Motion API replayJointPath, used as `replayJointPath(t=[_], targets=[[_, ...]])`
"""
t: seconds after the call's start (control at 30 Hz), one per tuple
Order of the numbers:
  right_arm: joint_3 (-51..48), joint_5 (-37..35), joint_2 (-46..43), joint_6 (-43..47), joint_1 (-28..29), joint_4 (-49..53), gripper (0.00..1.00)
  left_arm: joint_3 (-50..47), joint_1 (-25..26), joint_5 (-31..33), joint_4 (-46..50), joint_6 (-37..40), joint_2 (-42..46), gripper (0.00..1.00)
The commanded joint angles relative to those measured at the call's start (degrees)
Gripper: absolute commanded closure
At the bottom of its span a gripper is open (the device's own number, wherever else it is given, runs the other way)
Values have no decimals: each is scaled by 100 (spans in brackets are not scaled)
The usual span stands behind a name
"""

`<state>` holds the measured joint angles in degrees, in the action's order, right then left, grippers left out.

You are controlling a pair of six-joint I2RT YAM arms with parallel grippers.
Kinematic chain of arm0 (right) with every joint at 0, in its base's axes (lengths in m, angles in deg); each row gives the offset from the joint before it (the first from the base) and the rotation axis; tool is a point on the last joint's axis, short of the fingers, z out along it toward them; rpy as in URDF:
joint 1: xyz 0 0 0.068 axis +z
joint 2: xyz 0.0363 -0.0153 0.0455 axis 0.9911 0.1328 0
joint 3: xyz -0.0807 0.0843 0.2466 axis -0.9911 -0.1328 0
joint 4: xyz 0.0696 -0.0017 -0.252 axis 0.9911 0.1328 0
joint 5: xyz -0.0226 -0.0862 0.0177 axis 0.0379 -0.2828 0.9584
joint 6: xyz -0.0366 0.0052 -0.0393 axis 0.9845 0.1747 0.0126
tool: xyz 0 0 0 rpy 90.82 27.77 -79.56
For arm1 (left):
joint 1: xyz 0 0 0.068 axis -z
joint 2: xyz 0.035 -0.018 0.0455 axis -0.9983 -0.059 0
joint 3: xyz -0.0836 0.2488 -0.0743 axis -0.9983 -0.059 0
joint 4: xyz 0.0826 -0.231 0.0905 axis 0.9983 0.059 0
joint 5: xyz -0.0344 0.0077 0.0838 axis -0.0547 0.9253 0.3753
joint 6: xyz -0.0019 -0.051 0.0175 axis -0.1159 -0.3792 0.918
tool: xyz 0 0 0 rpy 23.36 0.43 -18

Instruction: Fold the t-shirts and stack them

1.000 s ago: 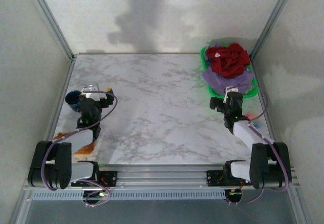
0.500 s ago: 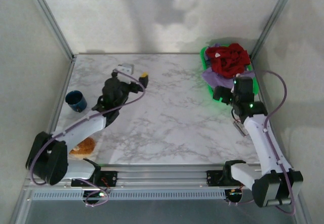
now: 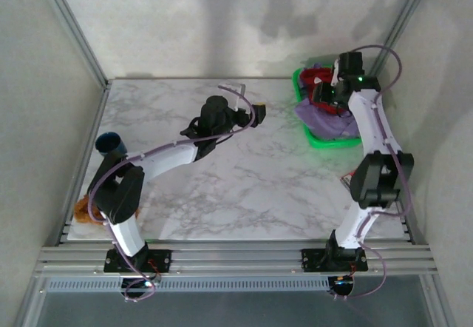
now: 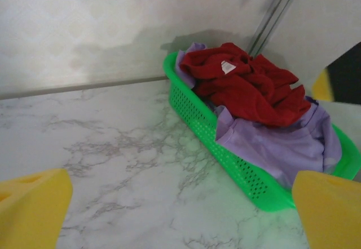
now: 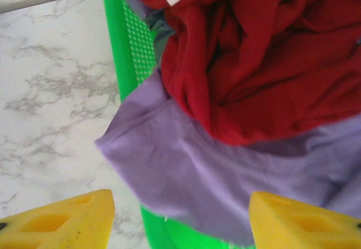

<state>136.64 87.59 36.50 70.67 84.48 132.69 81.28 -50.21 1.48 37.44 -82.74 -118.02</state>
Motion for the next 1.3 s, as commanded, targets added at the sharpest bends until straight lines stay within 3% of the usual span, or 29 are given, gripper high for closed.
replayJointPath(t=[0.0,0.2,0.43,0.53,0.83,1.0,1.2,1.27], targets=[[760,41,560,-15,-68,122,42,276,-19,-177,183,-389,-105,0],[2325,-115,1928,-568,-127,39,55,315,-19,-357,192,-600,-239,0],[4088,-604,3248,-651,-124,390,51,569,-19,-565,295,-570,-417,0],[4284,-671,3486,-832,-145,205,46,684,-19,-615,303,-592,-508,0],[4444,-697,3887,-1287,-150,-202,47,874,-24,-799,329,-947,-780,0],[4748,-420,4055,-1356,-215,-153,60,988,-41,-778,660,-912,-793,0],[4580,-461,3682,-1243,-212,-407,99,1021,-98,-802,690,-958,-745,0],[4474,-368,3414,-1204,-211,-473,100,1094,-124,-875,689,-971,-727,0]])
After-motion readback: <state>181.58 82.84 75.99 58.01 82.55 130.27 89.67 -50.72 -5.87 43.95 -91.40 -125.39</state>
